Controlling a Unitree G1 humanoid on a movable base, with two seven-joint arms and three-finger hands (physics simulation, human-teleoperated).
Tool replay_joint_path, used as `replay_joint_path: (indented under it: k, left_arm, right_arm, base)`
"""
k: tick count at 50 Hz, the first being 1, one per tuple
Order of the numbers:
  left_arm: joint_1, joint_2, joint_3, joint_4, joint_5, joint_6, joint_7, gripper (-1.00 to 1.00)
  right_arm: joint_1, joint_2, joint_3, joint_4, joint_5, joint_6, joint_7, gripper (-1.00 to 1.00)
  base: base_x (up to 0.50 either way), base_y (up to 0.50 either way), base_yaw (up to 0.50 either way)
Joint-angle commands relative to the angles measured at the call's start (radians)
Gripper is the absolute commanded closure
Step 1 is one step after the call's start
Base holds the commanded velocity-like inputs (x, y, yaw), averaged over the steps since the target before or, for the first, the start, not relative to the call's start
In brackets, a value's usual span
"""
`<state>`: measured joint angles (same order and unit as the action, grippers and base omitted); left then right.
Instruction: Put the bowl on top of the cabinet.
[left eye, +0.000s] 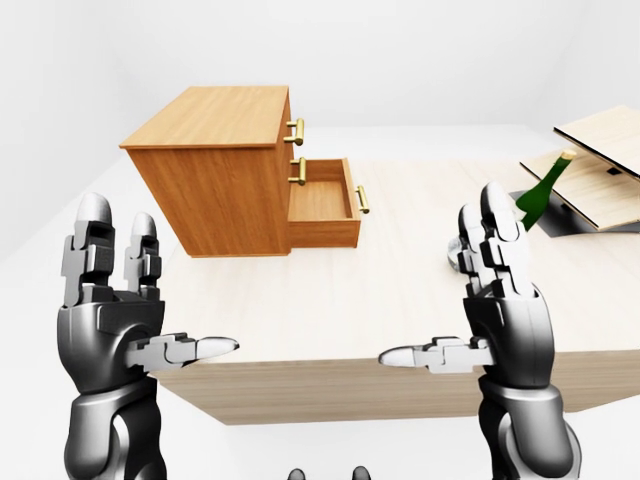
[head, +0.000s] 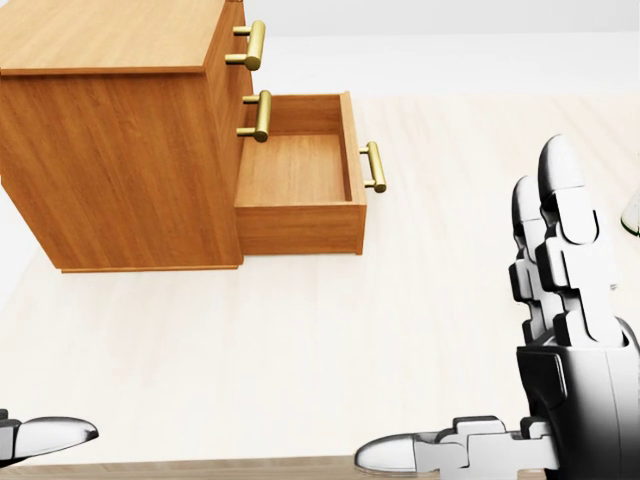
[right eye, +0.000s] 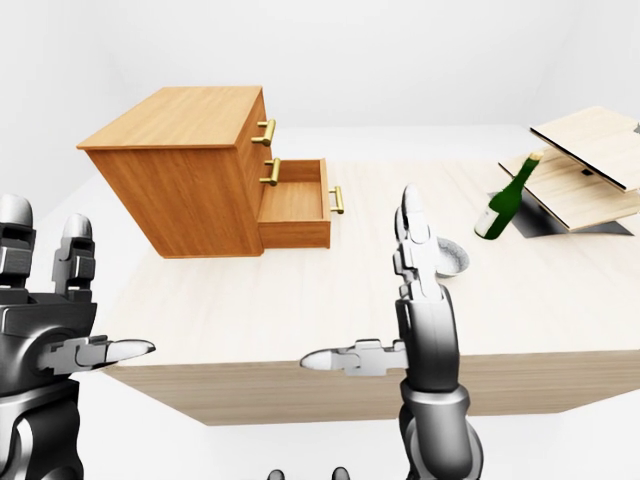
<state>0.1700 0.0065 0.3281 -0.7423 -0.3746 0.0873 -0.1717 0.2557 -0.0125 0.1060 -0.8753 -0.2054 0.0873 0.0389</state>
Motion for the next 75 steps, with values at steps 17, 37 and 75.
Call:
replay_joint_path:
  k: [17, 37, 75]
  left_arm:
    - [-0.003, 0.001, 0.009, -0.009, -0.015, 0.000, 0.001, -1.00]
    - [0.000, -0.001, 0.013, -0.012, -0.020, 0.000, -0.005, -1.00]
    - [-0.024, 0.019, 0.061, -0.026, -0.056, 0.000, 0.011, -1.00]
  right_arm:
    - [0.008, -0.014, 0.012, -0.010, 0.019, 0.000, 0.001, -1.00]
    - [0.005, -0.018, 0.030, 0.000, -0.009, 0.000, -0.002, -1.00]
    - [-0.525, -0.013, -0.436, -0.172, -1.178, 0.000, 0.659, -1.00]
  base:
    - [0.50, 0.00, 0.00]
    - [0.50, 0.00, 0.00]
    - [0.04, 0.00, 0.00]
